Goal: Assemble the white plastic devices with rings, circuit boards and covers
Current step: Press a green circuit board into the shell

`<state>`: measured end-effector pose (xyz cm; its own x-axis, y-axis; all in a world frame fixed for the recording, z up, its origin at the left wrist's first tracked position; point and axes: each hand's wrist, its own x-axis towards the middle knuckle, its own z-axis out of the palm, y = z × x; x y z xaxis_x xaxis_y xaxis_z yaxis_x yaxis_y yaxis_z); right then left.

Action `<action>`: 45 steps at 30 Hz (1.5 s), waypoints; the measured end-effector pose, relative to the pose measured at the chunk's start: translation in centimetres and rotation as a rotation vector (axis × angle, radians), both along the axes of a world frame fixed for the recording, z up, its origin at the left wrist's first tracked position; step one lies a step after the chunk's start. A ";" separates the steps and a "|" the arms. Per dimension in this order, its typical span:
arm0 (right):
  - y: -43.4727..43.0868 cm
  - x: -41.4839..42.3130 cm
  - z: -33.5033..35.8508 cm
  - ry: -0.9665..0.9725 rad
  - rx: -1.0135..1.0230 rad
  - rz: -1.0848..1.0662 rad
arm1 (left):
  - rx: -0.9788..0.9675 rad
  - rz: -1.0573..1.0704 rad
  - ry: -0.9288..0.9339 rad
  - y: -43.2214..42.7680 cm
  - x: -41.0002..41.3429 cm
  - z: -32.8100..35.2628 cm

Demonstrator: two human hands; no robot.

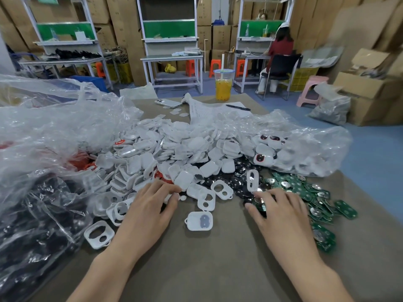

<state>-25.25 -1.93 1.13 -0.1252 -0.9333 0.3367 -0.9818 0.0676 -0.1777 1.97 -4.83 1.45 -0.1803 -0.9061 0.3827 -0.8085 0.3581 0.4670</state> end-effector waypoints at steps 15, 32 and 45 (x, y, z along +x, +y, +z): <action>-3.7 3.7 5.4 -1.027 -0.099 0.508 | -0.183 -0.031 0.161 1.0 -1.0 0.5; -4.8 6.2 3.4 -1.287 0.299 0.765 | -0.225 -0.138 0.328 0.7 -1.7 0.7; -5.1 6.1 3.2 -1.368 0.344 0.758 | -0.140 -0.076 0.407 0.9 -2.1 1.1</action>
